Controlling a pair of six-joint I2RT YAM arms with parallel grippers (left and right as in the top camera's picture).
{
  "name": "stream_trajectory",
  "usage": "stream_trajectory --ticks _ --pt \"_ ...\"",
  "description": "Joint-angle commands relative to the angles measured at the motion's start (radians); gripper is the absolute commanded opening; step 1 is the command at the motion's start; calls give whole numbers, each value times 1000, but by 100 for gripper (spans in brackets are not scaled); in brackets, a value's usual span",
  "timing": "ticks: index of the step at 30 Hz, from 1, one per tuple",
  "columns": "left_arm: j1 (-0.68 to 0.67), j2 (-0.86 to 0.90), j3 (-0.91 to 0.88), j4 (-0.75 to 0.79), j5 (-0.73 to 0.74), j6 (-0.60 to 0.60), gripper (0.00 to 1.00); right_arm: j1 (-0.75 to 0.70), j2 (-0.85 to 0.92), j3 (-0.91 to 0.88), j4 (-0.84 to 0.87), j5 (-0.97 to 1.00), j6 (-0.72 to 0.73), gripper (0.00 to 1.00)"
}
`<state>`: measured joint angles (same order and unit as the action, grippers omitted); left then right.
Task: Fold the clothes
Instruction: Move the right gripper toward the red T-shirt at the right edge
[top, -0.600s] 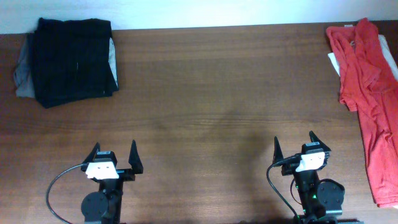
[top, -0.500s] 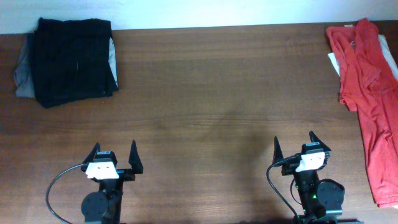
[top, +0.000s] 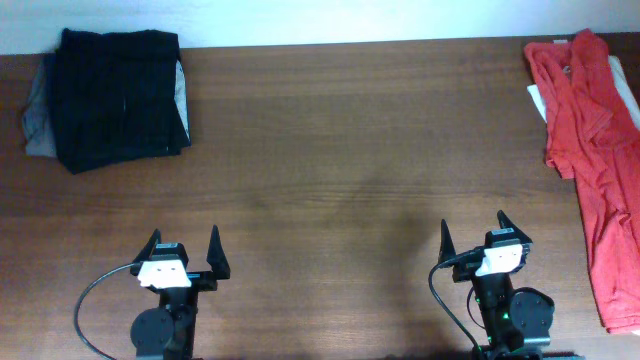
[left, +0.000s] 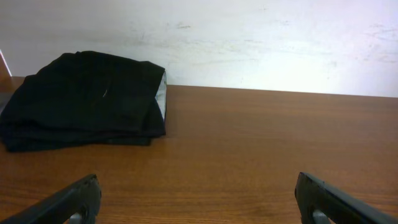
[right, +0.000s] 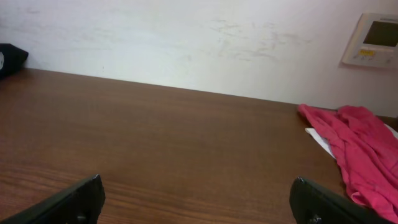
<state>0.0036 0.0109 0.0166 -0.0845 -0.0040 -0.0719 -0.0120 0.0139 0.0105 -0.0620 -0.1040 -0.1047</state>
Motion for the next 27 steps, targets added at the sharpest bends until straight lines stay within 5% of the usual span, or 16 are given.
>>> stream_trajectory --ticks 1,9,11,13,16,21,27 --pt "6 -6 -8 2 11 9 99 5 -8 -5 -5 -16 5 98" --pt "6 -5 -8 2 11 9 99 5 -8 -5 -3 -25 10 98" --pt "6 -6 -8 2 11 9 99 6 -8 -5 14 -192 174 98" --pt "6 -5 -8 2 11 9 99 5 -8 -5 26 -507 566 98" --pt "6 -6 -8 2 11 9 99 5 -8 -5 67 -512 849 98" --pt "6 -6 -8 2 11 9 99 5 -8 0 401 -437 870 98" --pt "6 -6 -8 2 11 9 99 5 106 161 389 -261 711 98"
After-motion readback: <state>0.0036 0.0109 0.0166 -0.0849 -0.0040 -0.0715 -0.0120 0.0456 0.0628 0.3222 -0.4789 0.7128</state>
